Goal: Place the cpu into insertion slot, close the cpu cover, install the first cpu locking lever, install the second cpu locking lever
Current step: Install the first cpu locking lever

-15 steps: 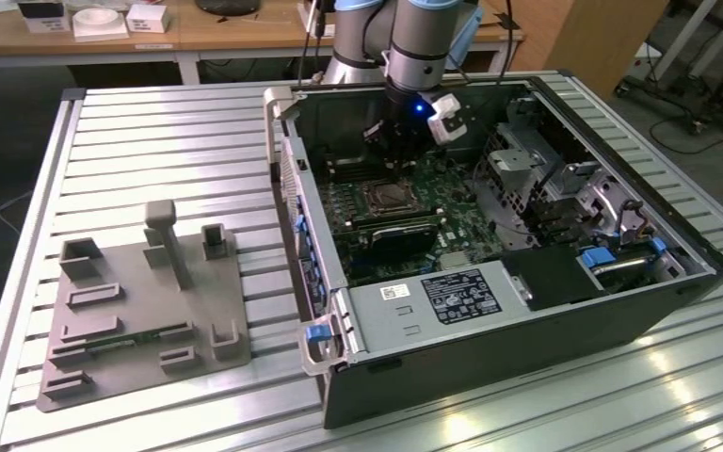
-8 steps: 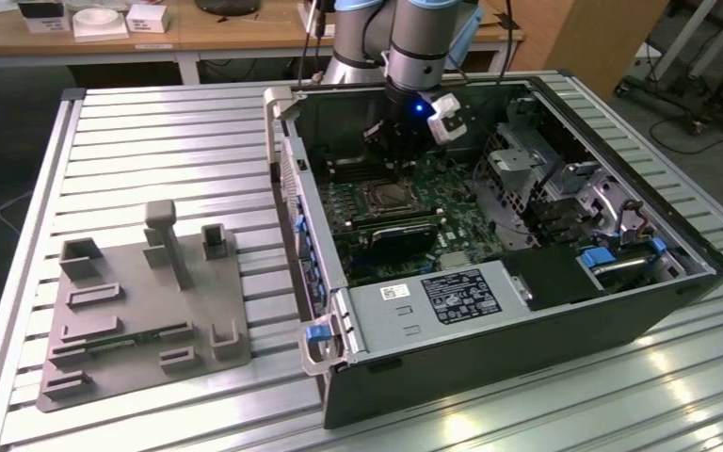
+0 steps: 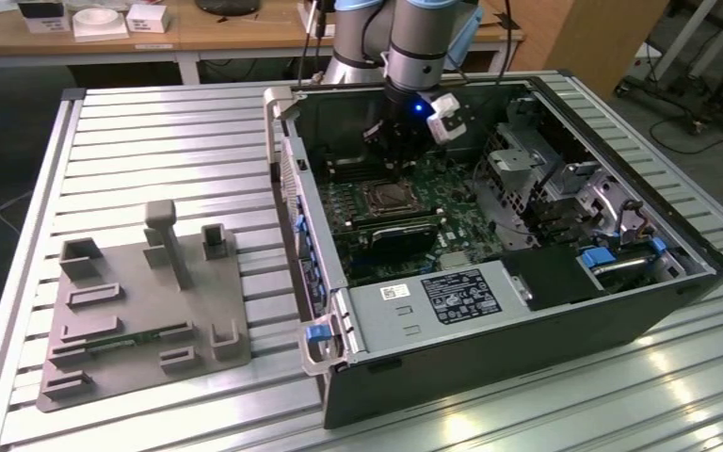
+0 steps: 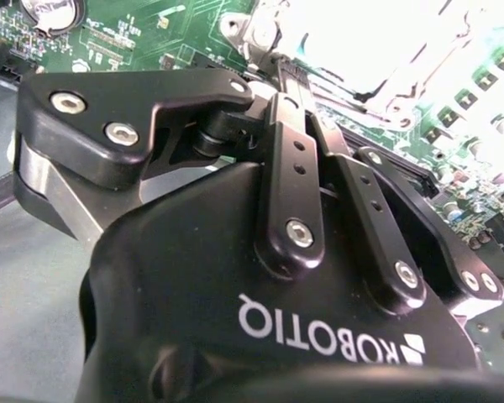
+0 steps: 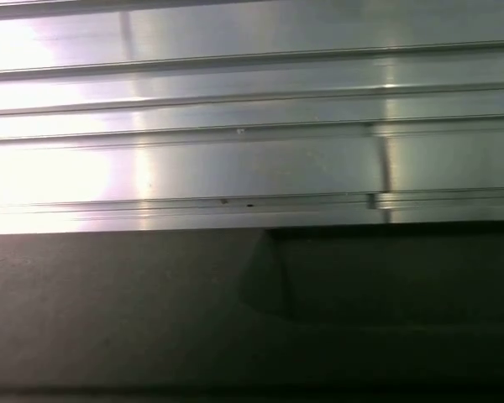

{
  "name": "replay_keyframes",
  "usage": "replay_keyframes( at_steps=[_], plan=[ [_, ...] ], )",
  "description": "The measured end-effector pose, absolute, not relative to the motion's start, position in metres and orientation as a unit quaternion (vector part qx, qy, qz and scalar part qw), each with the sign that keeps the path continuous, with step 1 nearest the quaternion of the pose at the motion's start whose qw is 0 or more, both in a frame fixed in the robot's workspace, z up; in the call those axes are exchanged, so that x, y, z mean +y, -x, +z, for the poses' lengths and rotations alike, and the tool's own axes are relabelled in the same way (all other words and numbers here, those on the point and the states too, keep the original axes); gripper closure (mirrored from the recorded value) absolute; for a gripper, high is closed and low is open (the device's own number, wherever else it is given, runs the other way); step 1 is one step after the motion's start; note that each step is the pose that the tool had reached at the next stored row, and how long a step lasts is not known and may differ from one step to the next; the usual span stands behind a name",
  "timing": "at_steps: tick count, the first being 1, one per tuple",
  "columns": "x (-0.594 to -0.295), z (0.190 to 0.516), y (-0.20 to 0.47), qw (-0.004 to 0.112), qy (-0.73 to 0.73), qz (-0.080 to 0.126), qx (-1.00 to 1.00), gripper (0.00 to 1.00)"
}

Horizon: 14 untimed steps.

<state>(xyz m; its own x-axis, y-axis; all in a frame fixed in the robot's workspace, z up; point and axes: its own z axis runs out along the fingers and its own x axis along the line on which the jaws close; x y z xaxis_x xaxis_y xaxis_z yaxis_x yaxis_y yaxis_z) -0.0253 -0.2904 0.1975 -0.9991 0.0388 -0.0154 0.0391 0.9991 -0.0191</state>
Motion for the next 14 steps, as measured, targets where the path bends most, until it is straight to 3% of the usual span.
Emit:
replay_keyframes(
  at_steps=[14],
  plan=[
    [-0.2903,0.1996,0.0253,0.007,-0.020,-0.009,1.000,0.90]
  ],
)
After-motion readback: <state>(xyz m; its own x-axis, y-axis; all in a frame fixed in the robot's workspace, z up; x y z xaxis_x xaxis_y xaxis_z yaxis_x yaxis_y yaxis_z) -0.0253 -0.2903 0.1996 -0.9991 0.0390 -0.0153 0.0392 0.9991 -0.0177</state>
